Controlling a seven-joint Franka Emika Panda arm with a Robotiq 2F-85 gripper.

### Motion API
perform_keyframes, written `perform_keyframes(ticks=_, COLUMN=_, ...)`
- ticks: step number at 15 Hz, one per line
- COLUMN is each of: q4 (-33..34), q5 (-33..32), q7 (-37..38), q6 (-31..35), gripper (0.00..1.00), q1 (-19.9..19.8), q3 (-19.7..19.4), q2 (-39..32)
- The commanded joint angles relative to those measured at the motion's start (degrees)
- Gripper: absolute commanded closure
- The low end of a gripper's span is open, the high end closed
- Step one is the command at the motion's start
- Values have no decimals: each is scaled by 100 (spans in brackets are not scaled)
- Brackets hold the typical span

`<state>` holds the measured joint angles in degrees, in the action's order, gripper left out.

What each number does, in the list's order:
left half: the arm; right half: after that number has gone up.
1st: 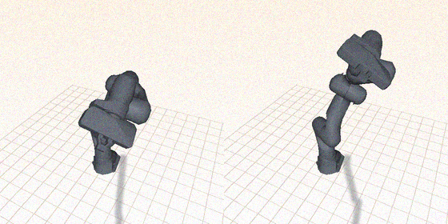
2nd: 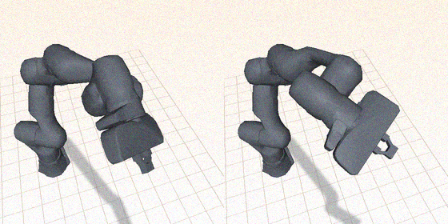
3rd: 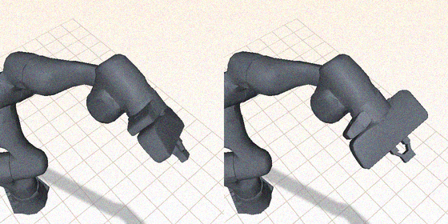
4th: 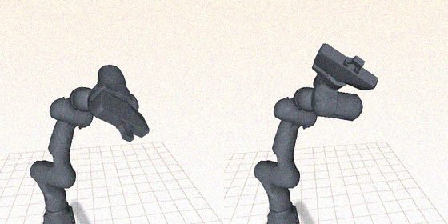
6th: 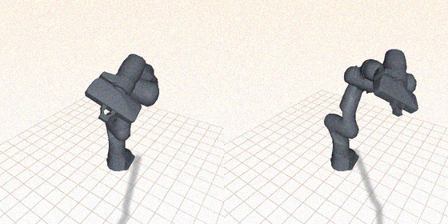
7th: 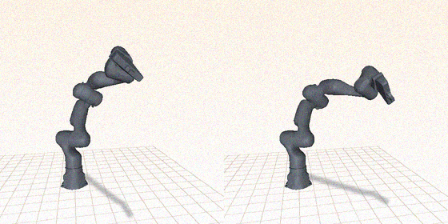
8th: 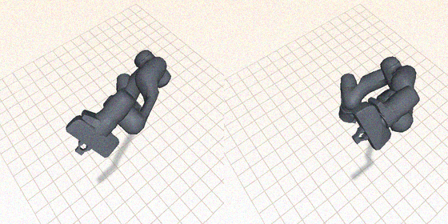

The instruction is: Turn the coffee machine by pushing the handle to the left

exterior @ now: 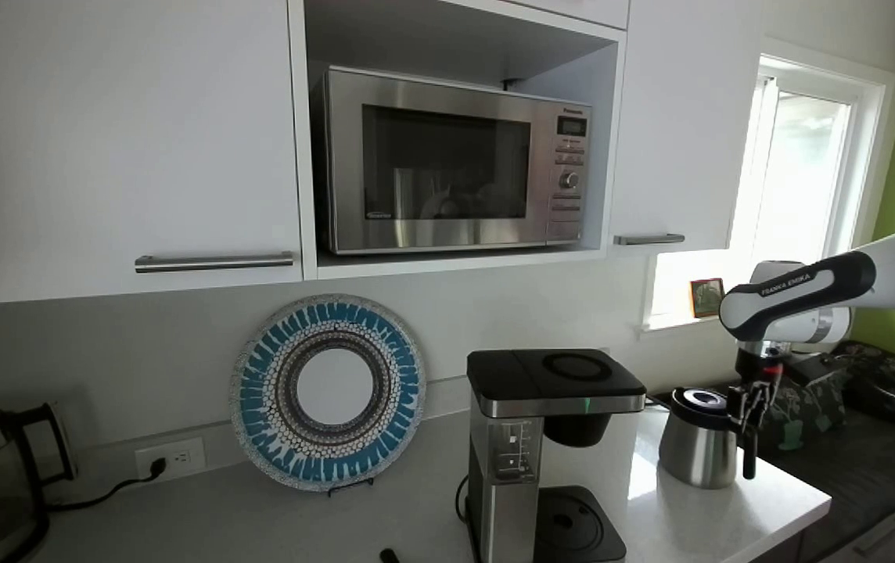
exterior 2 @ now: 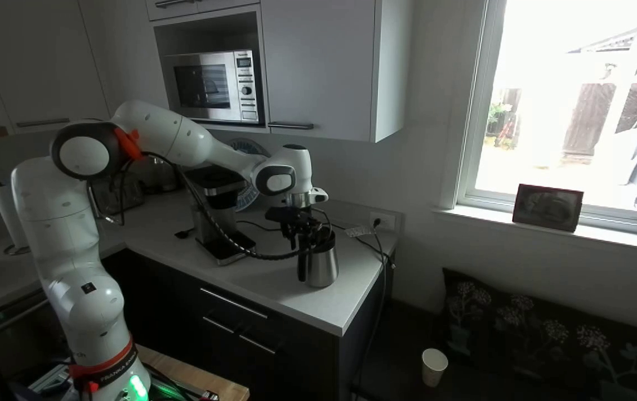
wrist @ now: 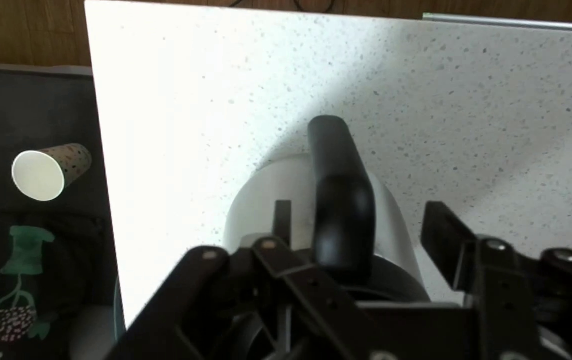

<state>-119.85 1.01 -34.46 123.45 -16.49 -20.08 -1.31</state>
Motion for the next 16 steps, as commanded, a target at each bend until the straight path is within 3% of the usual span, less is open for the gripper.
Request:
perform_keyframes(ticks=1, q4=48, q5=200, q7=-204, q6=185, gripper=63, q1=-118, q3=67, q2=-141)
perform_keyframes(ticks=5, q4=58, q5=221, q7=-202, q6=199, gripper=90, q1=-136, q3=90, q2=-138)
perform_keyframes(ticks=12, q4=36, q5=97, q7=183, q6=59, gripper=92, q1=-85, q3=157, q2=-79)
perform_keyframes(ticks=16, q4=-23, q5=-157, q7=1323, q6=196, gripper=92, q1=-22, q3=244, q2=-46)
